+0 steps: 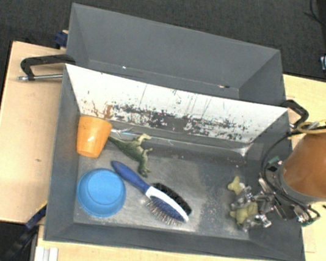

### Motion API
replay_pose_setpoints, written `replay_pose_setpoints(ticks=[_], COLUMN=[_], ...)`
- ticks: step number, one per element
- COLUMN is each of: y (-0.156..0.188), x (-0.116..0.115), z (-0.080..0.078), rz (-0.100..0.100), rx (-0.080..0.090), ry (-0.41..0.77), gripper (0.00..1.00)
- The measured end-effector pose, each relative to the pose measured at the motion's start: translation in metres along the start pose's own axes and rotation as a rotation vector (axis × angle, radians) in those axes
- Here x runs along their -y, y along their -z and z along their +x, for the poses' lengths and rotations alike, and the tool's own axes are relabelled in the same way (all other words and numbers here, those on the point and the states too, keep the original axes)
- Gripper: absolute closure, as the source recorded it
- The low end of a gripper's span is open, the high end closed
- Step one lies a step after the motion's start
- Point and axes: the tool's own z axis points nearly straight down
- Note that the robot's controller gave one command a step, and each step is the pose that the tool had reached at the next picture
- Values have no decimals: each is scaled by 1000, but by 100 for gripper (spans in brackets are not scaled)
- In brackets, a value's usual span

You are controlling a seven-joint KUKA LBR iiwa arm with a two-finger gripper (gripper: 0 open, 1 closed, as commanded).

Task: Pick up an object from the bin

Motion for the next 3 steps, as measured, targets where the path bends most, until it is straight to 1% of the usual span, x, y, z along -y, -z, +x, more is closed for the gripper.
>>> replay_pose_setpoints(ticks=[1, 2, 3], y=[16, 87, 92], x=[0, 1, 2], z=[-2, -5, -6], rz=[2, 7, 2], rx=[1, 4, 0], ry=[-1, -3, -6], gripper=[100, 100, 100])
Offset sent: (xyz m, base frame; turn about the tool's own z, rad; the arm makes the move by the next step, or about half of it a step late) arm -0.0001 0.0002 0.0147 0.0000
